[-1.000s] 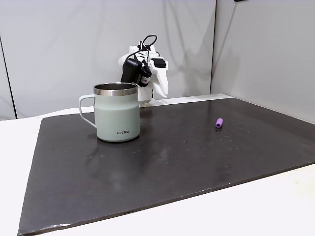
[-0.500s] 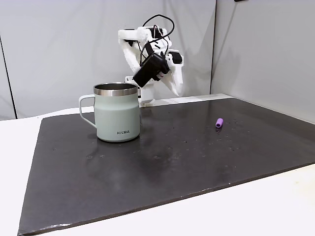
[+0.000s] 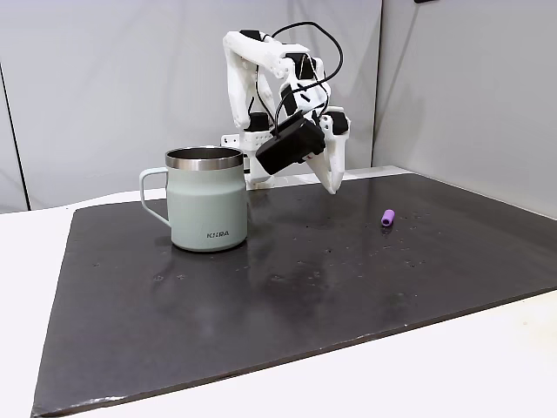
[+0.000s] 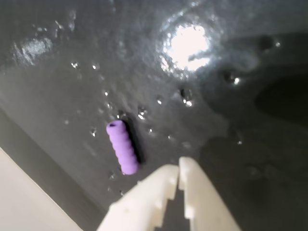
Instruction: Grasp a pengrip and put it in the cup.
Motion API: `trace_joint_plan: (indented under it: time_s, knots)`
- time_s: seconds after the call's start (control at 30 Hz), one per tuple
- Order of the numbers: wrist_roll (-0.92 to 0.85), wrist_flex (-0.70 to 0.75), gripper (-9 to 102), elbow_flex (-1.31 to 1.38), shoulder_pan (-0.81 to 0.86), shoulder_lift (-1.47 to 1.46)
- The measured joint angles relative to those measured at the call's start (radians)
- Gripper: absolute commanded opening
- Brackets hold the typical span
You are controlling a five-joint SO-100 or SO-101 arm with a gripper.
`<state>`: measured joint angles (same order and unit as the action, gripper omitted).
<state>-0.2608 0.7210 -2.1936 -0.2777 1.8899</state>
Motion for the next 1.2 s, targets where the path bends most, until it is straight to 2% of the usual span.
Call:
trace_joint_plan:
  time_s: [0.47,0.97,1.2]
  knots:
    - [0.153,0.011,0,0.279,-0.015,-0.287]
    - [0.19,0.017,0,0.456,-0.015,-0.497]
    - [0.195,0.048,15,0.517,-0.018,-0.549]
